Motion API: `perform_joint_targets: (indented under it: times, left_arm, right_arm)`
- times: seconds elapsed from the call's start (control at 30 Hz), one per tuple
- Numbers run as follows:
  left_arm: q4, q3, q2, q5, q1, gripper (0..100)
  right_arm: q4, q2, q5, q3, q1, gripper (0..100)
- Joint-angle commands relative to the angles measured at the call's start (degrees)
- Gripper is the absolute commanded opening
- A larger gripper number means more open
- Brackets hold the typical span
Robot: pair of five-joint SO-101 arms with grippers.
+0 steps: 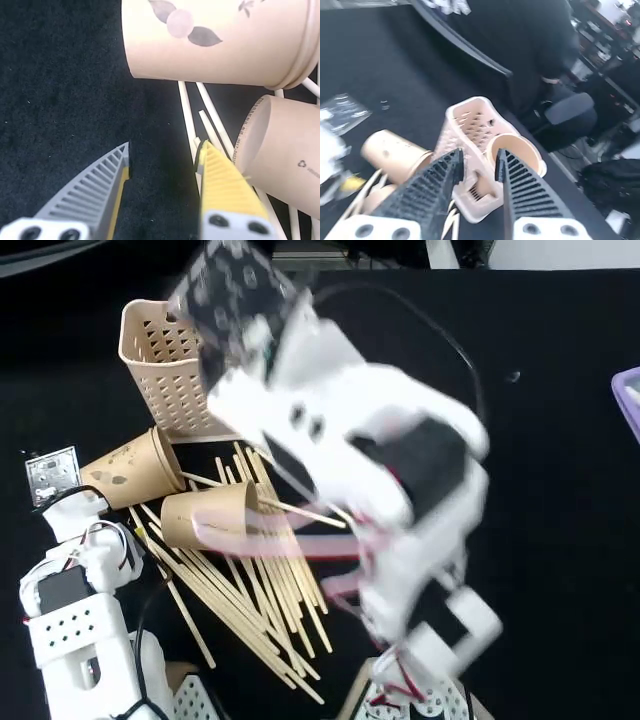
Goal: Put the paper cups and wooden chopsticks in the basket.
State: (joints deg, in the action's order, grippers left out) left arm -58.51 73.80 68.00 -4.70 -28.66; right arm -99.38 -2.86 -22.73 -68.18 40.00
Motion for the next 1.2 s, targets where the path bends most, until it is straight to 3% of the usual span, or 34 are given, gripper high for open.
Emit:
perform_joint_targets:
  times: [0.0,0.13,0.27,0.5,0.67,0.9,1.0,1.17]
  left_arm:
    - [0.5,-0.8,0.4,-0.1,-0.1,22]
    - [0.7,-0.8,0.4,0.2,-0.1,22]
    - [0.8,-0.8,0.4,0.2,-0.4,22]
    - [0.9,-0.8,0.4,0.2,-0.2,22]
    - [0.9,-0.8,0.4,0.1,-0.2,22]
    - [0.9,-0.8,0.4,0.0,-0.2,22]
    - [0.9,-0.8,0.4,0.0,-0.2,22]
    - [0.9,-0.8,0.4,0.1,-0.2,22]
  right_arm:
    - [-0.8,18.6,0.7,28.0,5.5,11.7]
    - [8.6,29.1,1.4,54.7,6.6,11.7]
    - [21.8,36.2,10.5,82.5,7.0,12.4]
    - [47.6,41.5,24.0,114.2,7.6,31.7]
    - [59.2,39.5,29.9,120.7,8.0,32.0]
    - [65.1,31.0,30.7,121.1,8.1,30.6]
    - [66.0,27.0,30.2,120.7,8.1,22.9]
    - [65.5,28.1,26.8,119.3,6.2,0.5]
